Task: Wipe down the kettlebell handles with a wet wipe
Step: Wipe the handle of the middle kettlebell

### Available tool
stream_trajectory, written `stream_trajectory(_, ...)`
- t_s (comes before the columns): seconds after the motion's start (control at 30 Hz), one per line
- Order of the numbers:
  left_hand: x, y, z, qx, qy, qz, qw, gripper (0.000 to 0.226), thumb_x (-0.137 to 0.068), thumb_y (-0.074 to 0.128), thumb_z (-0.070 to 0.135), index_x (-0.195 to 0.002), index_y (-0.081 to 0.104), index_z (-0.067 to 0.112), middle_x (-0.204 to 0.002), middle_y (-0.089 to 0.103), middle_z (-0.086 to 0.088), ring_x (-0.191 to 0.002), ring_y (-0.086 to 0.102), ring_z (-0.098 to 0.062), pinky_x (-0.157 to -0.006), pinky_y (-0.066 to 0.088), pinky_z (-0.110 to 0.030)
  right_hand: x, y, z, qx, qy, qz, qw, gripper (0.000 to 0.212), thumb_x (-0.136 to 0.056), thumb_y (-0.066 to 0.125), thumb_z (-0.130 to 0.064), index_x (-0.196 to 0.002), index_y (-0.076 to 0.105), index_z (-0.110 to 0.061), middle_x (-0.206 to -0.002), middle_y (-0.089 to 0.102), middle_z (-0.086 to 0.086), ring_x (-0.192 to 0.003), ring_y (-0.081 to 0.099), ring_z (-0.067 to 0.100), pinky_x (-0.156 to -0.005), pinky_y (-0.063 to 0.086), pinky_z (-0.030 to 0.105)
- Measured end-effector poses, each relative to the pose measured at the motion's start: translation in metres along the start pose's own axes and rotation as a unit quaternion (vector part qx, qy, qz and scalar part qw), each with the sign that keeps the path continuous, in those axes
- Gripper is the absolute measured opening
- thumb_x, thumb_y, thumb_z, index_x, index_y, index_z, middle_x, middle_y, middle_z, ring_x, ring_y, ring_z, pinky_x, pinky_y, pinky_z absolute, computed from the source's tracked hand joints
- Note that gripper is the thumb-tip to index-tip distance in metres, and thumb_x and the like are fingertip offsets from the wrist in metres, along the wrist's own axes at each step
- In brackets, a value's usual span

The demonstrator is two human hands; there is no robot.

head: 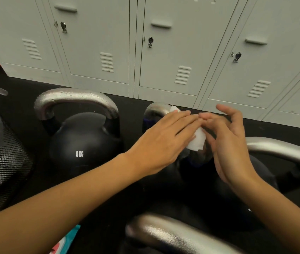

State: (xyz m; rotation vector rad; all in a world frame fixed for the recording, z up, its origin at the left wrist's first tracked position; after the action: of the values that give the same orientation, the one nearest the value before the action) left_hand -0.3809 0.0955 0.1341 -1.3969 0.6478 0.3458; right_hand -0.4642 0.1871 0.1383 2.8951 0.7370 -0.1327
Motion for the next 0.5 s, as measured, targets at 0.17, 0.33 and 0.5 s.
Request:
stream_trajectory(0.17, 0.024, 0.005, -0.007, 0.059, 0.004, 0.006, 0.998, 0.063, -0.088, 0.058, -0.011, -0.145, 0.039, 0.008, -0.151, 0.038, -0.015, -0.145, 0.026, -0.026, -0.12, 0.022, -0.033, 0.01, -0.007, 0.033, 0.037, 0.084, -0.016, 0.996, 0.016, -0.103, 0.046, -0.027, -0.11, 0.061, -0.026, -0.098, 0.07, 0.001, -0.087, 0.068, 0.012, -0.069, 0.052, 0.025)
stream_trajectory(0.33, 0.022, -0.004, -0.013, 0.151, -0.047, 0.042, 0.987, 0.036, -0.098, 0.05, 0.008, -0.132, 0.055, 0.001, -0.144, 0.046, -0.015, -0.142, 0.032, -0.023, -0.119, 0.025, -0.037, 0.015, -0.002, 0.04, 0.065, 0.072, -0.06, 0.994, 0.024, -0.103, 0.045, -0.029, -0.098, 0.067, -0.021, -0.101, 0.068, 0.01, -0.095, 0.065, 0.021, -0.087, 0.051, 0.04)
stream_trajectory(0.5, 0.003, -0.002, -0.005, 0.177, -0.041, 0.037, 0.983, 0.024, -0.097, 0.052, 0.011, -0.116, 0.061, -0.001, -0.136, 0.054, -0.014, -0.135, 0.042, -0.023, -0.118, 0.026, -0.038, 0.013, -0.001, 0.04, 0.071, 0.076, -0.072, 0.992, 0.025, -0.104, 0.041, -0.025, -0.1, 0.066, -0.021, -0.1, 0.068, 0.009, -0.098, 0.064, 0.03, -0.088, 0.051, 0.049)
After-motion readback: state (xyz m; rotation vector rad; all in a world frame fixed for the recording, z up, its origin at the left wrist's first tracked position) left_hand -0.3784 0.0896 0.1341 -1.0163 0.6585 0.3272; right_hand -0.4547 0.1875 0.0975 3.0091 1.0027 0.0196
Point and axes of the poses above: each hand's wrist, its own x-axis away from the middle knuckle, its own y-axis out of the palm, z = x × y, the point moved 7 cm from there along -x, towards the middle knuckle
